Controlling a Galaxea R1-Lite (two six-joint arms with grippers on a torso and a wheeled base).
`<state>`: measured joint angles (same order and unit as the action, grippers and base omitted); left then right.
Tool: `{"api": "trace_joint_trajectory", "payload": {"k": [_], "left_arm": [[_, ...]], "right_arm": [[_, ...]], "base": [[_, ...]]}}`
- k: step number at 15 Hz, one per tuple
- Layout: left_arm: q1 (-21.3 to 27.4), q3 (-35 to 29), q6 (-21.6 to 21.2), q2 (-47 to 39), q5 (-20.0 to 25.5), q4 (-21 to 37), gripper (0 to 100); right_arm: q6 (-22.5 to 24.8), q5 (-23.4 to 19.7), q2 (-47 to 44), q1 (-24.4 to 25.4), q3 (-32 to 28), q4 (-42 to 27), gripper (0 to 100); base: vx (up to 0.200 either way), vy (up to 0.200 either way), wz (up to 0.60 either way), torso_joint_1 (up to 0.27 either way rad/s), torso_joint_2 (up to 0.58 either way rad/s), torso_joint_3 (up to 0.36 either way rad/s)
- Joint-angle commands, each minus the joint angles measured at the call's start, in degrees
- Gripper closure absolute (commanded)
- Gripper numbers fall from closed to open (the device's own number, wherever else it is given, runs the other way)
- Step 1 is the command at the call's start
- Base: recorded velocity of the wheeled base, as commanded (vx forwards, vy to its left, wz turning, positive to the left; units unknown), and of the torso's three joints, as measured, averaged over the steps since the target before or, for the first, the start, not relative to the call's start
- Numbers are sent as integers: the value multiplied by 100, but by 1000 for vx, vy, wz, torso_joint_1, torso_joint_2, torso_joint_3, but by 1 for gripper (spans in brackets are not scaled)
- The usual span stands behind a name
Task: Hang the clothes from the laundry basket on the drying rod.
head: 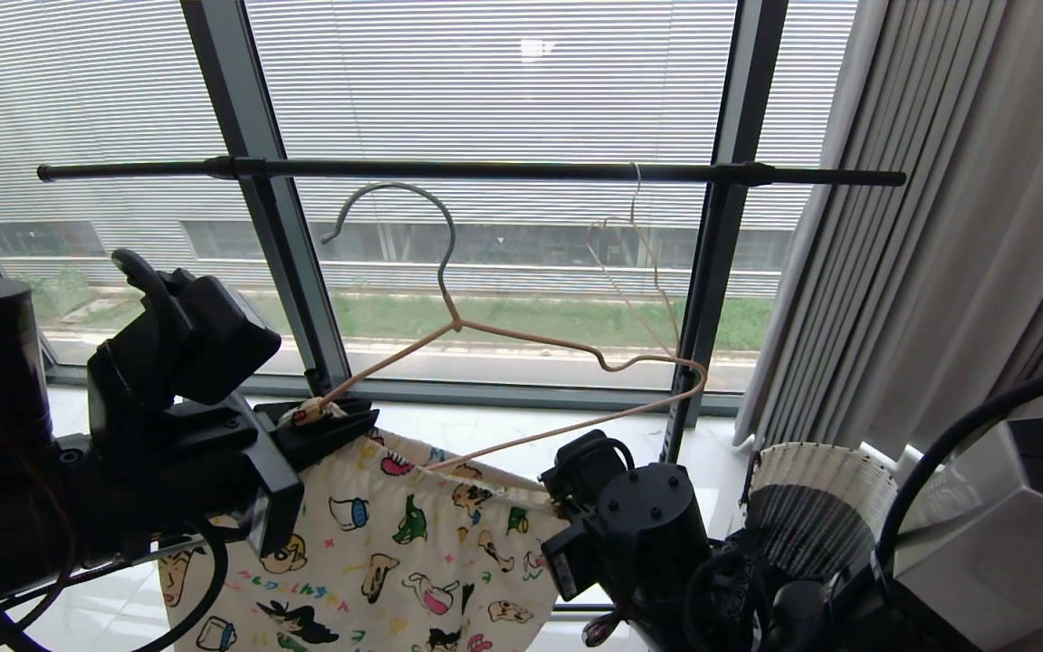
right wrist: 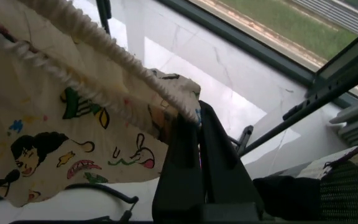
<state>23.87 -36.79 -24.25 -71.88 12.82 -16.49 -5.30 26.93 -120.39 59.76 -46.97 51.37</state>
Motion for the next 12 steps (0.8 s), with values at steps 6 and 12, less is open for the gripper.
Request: {"api": "trace_joint_trajectory", "payload": {"k": [6, 12], "left_arm": [[-216, 199, -54, -37, -34, -3, 100], [-295, 418, -168, 24, -140, -12, 100]], "right_arm": [[82, -12, 306, -658, 12, 4, 100], [205, -30, 438, -1115, 30, 4, 100]], "base": [[0, 0, 0, 0, 0, 0], [0, 0, 0, 0, 0, 0]]}}
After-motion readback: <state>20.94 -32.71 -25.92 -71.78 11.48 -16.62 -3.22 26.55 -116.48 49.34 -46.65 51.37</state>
